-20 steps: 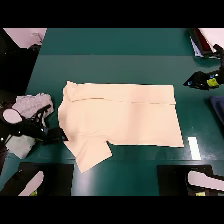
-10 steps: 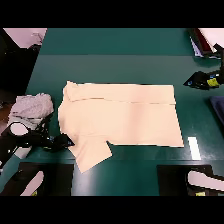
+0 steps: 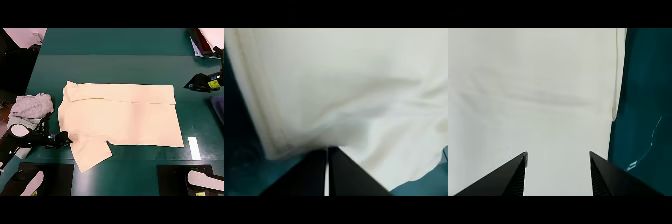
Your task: Fold the shirts.
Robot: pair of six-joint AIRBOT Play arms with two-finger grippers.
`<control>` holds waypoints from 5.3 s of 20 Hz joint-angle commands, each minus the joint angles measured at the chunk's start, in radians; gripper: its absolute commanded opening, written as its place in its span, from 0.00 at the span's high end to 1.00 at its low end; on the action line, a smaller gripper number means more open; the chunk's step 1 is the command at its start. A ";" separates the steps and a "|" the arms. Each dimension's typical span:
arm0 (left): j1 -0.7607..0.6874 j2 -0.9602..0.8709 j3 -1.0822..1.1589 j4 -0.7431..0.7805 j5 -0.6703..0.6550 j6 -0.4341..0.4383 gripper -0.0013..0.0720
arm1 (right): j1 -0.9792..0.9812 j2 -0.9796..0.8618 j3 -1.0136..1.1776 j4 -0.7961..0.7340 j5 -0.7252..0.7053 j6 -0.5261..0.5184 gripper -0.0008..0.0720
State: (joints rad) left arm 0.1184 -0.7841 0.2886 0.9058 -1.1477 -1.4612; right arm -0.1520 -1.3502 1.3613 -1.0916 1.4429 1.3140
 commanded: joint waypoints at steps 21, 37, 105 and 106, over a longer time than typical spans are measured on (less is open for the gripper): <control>0.000 0.001 0.265 -0.038 -0.058 0.108 0.95 | -0.213 0.258 -0.863 -0.114 -0.039 -0.102 0.71; 0.000 0.003 0.565 -0.032 -0.037 0.083 0.95 | -0.159 0.436 -0.465 -0.058 -0.013 -0.043 0.97; -0.633 -1.176 1.392 -0.131 0.239 0.047 0.95 | 0.449 -0.164 0.577 0.381 0.084 -0.059 0.97; -0.624 -1.176 1.409 -0.122 0.212 0.047 0.95 | 0.456 -0.164 0.577 0.381 0.080 -0.059 0.97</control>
State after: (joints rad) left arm -0.5175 -1.9606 1.6726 0.7731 -0.8917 -1.4151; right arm 0.2653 -1.5150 1.9274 -0.7090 1.5429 1.2549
